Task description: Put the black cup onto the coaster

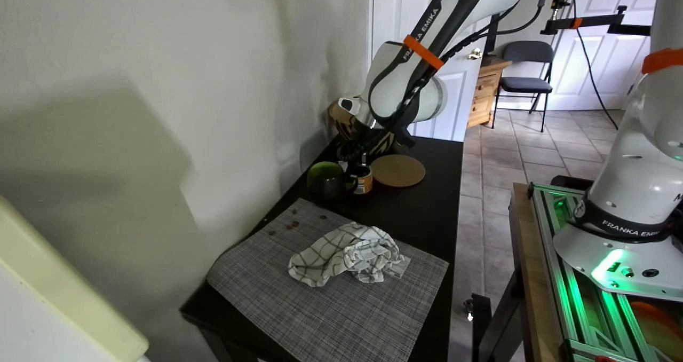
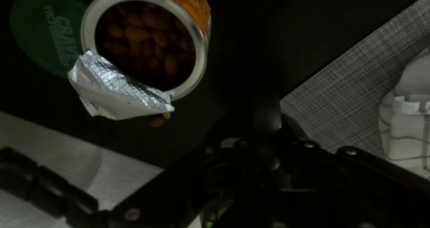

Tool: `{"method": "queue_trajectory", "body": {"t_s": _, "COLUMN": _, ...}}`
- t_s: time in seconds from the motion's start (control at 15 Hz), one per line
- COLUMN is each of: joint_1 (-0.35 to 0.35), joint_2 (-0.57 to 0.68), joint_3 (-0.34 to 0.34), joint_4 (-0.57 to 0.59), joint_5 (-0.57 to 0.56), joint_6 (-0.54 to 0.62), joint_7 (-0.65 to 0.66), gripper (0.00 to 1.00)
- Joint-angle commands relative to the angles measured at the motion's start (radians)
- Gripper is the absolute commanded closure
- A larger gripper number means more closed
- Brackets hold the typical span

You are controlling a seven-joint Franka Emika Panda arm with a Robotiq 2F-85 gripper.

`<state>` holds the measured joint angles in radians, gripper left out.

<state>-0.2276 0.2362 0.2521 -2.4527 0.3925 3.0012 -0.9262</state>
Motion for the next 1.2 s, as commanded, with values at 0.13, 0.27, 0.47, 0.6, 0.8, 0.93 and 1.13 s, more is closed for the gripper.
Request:
{"method": "queue_trajectory", "body": {"t_s": 0.13, "joint_1": -0.031, "joint_2": -0.157, "joint_3": 0.08, "joint_4": -0.08, "joint_5": 0.068, "joint_6": -0.023, "joint_7": -0.067, "gripper": 0.94}}
{"method": "queue_trajectory", "body": {"t_s": 0.27, "joint_1": -0.021, "joint_2": -0.212, "joint_3": 0.071, "joint_4": -0.119, "joint_5": 0.031, "joint_6": -0.058, "joint_7": -0.068, "gripper": 0.94}}
{"method": "queue_trajectory", "body": {"t_s": 0.47, "joint_1": -0.034, "joint_2": -0.329, "joint_3": 0.066, "joint_4": -0.198, "joint_5": 0.056, "joint_6": -0.112, "joint_7": -0.116, "gripper": 0.94}}
{"method": "queue_trajectory", "body": {"t_s": 0.6, "joint_1": -0.039, "joint_2": -0.421, "joint_3": 0.047, "joint_4": -0.263, "joint_5": 0.058, "joint_6": -0.175, "joint_7": -0.138, "gripper": 0.94}}
{"method": "queue_trajectory", "body": {"t_s": 0.8, "joint_1": 0.053, "joint_2": -0.563, "joint_3": -0.132, "joint_4": -0.364, "joint_5": -0.048, "joint_6": -0.315, "joint_7": -0.071, "gripper": 0.94}}
{"method": "queue_trajectory", "body": {"t_s": 0.93, "joint_1": -0.129, "joint_2": -0.562, "joint_3": -0.067, "joint_4": -0.308, "joint_5": -0.147, "joint_6": -0.418, "joint_7": 0.018, "gripper": 0.94}}
{"method": "queue_trajectory", "body": {"t_s": 1.13, "joint_1": -0.226, "joint_2": -0.617, "joint_3": -0.115, "joint_4": -0.32, "joint_5": -0.21, "joint_6": -0.446, "joint_7": 0.103, "gripper": 0.94}}
